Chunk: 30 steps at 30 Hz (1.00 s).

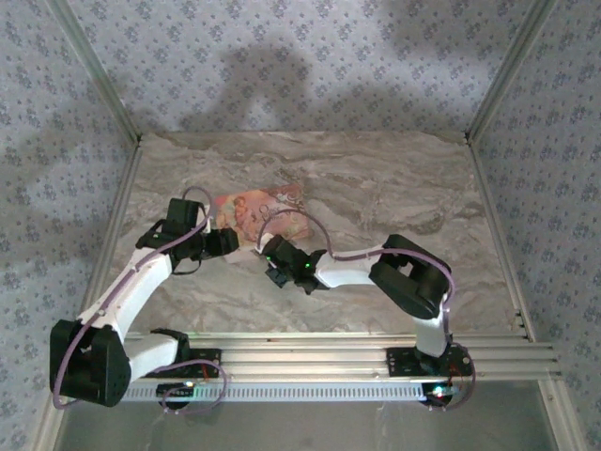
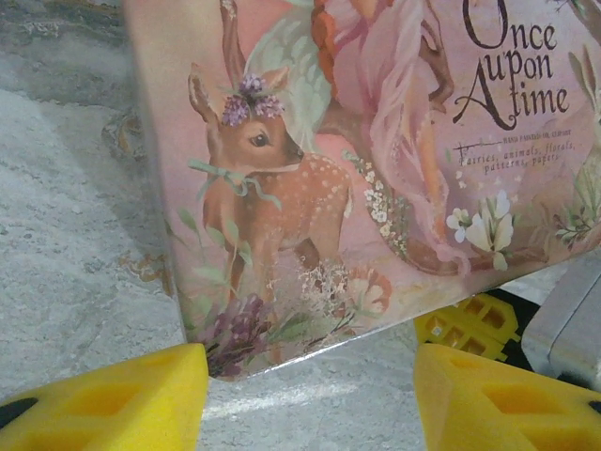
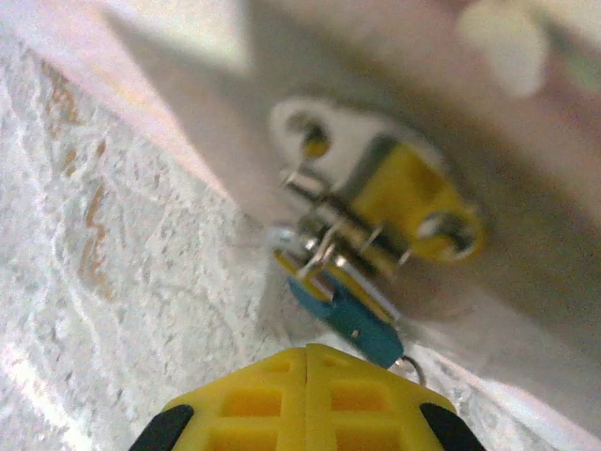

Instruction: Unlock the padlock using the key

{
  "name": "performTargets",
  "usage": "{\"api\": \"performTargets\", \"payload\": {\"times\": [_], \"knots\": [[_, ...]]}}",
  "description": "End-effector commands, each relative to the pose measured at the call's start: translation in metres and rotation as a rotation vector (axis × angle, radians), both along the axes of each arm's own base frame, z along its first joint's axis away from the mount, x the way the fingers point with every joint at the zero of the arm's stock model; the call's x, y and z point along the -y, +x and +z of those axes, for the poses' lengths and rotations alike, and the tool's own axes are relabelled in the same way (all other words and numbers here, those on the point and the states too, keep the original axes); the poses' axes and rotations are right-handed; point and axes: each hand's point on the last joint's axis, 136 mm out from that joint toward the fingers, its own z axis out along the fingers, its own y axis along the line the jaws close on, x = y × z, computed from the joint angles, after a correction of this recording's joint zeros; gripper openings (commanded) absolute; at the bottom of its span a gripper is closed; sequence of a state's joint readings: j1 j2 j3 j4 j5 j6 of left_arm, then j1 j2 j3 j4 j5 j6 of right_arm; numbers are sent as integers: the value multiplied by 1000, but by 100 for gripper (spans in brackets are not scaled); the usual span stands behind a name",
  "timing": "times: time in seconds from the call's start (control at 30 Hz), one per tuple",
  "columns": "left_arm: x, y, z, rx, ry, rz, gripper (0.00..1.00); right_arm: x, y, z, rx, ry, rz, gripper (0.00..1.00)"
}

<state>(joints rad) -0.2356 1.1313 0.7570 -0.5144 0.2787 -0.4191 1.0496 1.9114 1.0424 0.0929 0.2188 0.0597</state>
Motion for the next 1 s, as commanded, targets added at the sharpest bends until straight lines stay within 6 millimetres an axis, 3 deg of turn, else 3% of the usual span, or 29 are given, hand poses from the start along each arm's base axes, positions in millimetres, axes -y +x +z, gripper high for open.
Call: {"api": "performTargets", "payload": {"times": [0.0, 0.23, 0.4, 0.5, 0.7, 0.97], "knots": [[5, -1, 2, 23, -33, -35, 59, -4, -13, 13, -1, 26, 101, 0], [17, -14, -6, 14, -123, -61, 59, 9, -14, 26, -15, 57, 103, 0], [22, -23, -12, 3, -174, -68, 59, 15, -13, 34, 15, 64, 146, 28], [19, -24, -14, -1, -156, -59, 59, 15, -10, 33, 15, 45, 216, 35], [13, -13, -15, 4, -117, -28, 60, 20, 11, 31, 3, 30, 257, 40], [8, 16, -17, -6, -93, -11, 60, 5, 26, 18, -20, -3, 315, 40]]}}
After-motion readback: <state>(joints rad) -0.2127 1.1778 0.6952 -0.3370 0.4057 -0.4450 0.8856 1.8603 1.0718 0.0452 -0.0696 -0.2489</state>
